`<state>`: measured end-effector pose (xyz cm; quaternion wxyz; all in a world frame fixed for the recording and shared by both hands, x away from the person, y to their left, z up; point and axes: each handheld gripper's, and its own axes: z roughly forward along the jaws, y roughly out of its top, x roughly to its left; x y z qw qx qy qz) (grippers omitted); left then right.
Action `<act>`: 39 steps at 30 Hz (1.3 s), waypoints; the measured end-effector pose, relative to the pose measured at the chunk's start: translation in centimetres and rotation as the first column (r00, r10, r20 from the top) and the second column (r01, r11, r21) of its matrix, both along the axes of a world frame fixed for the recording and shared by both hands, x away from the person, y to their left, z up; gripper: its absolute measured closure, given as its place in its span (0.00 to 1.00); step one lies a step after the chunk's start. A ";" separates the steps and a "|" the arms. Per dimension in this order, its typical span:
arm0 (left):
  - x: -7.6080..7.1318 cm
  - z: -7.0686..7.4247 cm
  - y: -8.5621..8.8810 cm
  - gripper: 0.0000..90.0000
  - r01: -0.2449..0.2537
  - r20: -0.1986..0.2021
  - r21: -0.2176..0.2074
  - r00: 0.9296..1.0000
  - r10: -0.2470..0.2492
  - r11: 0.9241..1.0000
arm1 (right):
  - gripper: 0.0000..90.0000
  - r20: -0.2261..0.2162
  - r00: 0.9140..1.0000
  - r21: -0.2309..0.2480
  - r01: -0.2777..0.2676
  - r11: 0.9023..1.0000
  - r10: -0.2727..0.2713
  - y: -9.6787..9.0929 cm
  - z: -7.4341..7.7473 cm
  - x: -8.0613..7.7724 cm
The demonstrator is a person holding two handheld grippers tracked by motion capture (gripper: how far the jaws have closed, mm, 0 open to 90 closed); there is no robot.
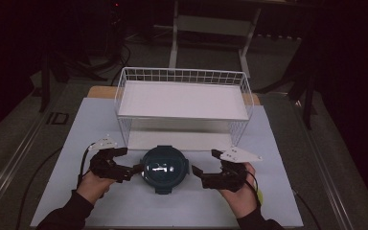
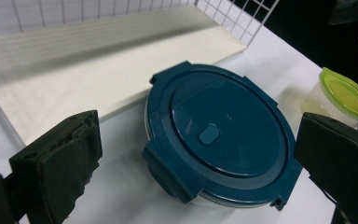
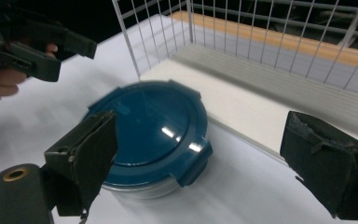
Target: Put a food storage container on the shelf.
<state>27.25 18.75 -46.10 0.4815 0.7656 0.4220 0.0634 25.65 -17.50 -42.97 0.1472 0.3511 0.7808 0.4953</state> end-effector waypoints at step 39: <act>4.0 -4.6 0.5 0.56 -0.133 -0.549 -0.173 0.836 0.017 0.976 | 0.36 -0.599 0.801 0.071 0.076 0.995 -0.018 2.0 -4.9 6.6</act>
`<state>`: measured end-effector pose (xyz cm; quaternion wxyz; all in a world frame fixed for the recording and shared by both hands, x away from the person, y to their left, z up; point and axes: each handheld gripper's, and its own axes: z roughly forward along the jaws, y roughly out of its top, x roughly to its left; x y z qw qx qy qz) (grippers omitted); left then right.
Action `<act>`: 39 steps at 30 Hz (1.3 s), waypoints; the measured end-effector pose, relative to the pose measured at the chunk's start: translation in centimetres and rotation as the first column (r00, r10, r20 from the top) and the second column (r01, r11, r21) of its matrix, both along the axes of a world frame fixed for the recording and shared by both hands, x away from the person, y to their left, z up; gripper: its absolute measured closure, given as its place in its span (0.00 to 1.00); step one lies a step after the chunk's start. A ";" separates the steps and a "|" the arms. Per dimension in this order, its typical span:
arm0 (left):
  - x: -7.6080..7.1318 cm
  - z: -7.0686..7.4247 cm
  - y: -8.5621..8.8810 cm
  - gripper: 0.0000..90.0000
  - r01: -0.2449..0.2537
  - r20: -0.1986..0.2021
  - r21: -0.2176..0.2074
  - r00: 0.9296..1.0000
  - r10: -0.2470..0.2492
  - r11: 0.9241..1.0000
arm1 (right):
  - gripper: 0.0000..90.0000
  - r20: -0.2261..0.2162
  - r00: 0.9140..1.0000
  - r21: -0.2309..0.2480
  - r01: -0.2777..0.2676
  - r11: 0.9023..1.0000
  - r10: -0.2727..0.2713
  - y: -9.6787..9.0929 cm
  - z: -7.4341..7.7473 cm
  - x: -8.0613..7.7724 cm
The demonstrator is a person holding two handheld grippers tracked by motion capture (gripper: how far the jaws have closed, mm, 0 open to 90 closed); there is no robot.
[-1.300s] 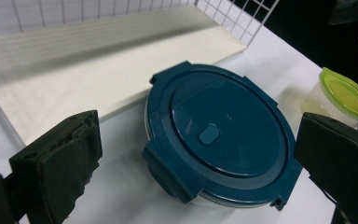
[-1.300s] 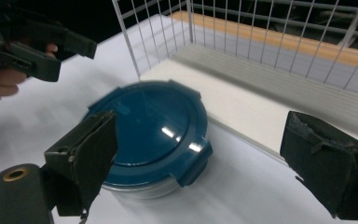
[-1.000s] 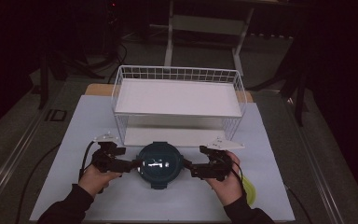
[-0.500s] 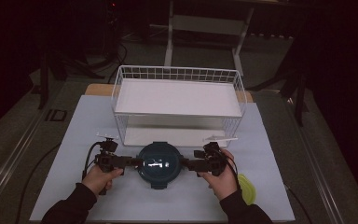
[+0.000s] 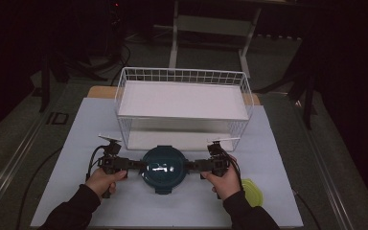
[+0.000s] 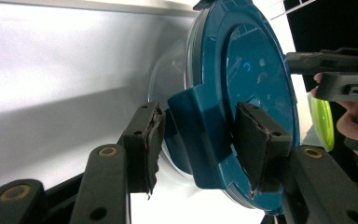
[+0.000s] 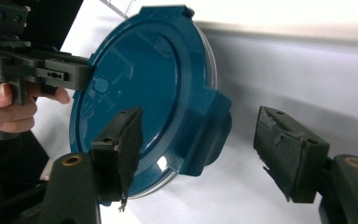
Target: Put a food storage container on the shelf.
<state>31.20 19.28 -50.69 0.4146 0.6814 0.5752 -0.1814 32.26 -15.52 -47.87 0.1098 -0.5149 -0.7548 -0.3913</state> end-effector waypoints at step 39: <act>-0.3 -1.2 0.7 0.61 -0.041 -0.121 -0.149 0.992 0.023 0.988 | 0.60 -0.349 0.937 0.147 0.064 0.987 -0.008 -0.3 -2.6 2.0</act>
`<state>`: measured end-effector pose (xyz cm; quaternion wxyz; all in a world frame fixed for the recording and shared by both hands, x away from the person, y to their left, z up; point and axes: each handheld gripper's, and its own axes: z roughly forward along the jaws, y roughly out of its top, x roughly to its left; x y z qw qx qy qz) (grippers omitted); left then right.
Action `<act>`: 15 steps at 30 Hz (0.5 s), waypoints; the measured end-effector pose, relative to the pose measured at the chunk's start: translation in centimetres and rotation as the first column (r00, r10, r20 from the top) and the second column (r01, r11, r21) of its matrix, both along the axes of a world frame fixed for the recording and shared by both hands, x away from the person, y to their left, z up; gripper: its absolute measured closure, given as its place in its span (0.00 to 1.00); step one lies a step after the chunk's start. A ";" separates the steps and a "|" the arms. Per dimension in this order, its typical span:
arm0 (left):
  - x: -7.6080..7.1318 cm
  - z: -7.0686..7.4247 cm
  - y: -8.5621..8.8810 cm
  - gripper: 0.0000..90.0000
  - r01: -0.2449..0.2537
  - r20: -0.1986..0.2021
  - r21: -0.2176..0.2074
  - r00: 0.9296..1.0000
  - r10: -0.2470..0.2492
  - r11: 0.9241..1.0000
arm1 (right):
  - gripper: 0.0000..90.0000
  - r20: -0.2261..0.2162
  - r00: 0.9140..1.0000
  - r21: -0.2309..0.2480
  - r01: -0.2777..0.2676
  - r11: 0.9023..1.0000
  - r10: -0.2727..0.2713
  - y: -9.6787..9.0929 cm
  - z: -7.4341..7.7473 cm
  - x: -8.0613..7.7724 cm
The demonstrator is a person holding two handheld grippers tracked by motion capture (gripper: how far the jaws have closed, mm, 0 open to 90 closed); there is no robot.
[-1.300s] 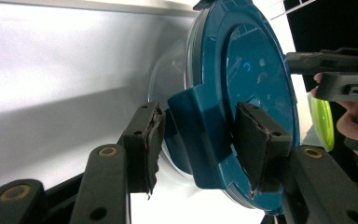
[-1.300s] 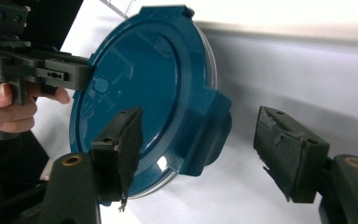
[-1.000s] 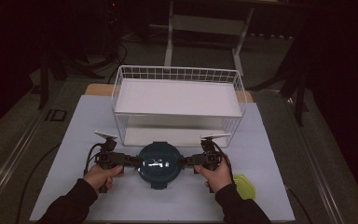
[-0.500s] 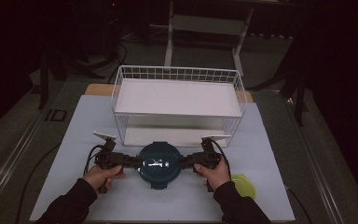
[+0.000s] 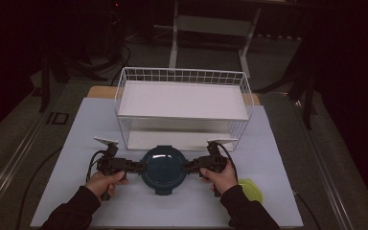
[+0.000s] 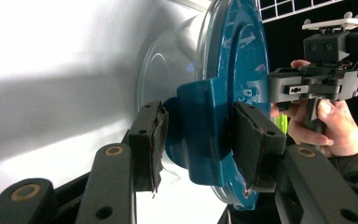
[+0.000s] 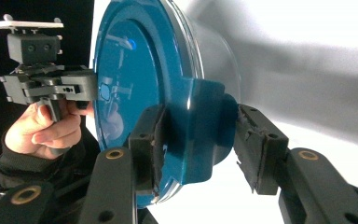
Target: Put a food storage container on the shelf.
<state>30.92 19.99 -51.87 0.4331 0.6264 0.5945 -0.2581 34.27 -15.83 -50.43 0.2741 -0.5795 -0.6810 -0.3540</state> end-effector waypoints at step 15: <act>-1.0 1.3 -0.4 0.63 0.006 0.020 -0.004 1.000 -0.006 1.000 | 0.61 0.055 0.998 -0.005 -0.033 0.999 0.034 -0.4 1.2 -0.6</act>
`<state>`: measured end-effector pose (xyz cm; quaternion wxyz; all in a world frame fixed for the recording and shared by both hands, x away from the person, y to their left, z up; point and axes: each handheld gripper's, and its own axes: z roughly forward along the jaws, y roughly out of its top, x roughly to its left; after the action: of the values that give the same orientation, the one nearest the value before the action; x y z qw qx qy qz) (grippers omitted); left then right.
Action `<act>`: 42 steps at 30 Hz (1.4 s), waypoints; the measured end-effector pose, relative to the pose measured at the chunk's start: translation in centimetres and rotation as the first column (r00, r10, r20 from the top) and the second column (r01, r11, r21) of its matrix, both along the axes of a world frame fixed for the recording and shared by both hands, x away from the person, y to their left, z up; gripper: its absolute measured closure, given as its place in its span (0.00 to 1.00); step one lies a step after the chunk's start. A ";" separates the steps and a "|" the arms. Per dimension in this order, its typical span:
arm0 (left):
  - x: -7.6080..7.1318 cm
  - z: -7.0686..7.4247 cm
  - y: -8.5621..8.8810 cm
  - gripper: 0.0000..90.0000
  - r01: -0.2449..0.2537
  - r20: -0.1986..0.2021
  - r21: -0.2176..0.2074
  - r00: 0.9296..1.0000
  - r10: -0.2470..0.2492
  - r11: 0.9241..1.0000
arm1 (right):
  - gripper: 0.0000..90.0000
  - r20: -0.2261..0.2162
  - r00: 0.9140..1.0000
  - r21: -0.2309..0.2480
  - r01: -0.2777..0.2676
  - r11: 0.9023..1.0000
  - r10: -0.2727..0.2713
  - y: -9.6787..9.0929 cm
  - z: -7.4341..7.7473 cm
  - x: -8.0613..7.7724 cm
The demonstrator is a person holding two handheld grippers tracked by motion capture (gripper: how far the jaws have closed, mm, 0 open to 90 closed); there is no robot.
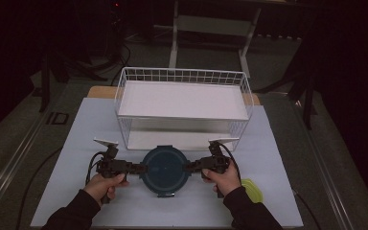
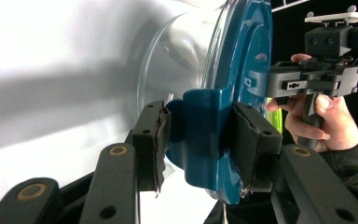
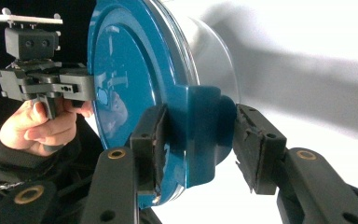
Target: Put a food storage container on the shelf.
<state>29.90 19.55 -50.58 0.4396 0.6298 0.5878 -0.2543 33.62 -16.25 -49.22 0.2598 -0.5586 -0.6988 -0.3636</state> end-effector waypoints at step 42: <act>0.4 12.8 -2.6 0.63 0.022 0.213 -0.019 0.977 -0.017 1.000 | 0.61 0.227 0.973 0.066 0.031 0.997 -0.046 -3.2 12.1 -1.3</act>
<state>30.26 16.96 -37.74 0.5042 0.6545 0.5283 -0.1958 32.35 -19.43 -37.10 0.1879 -0.5182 -0.7014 -0.4518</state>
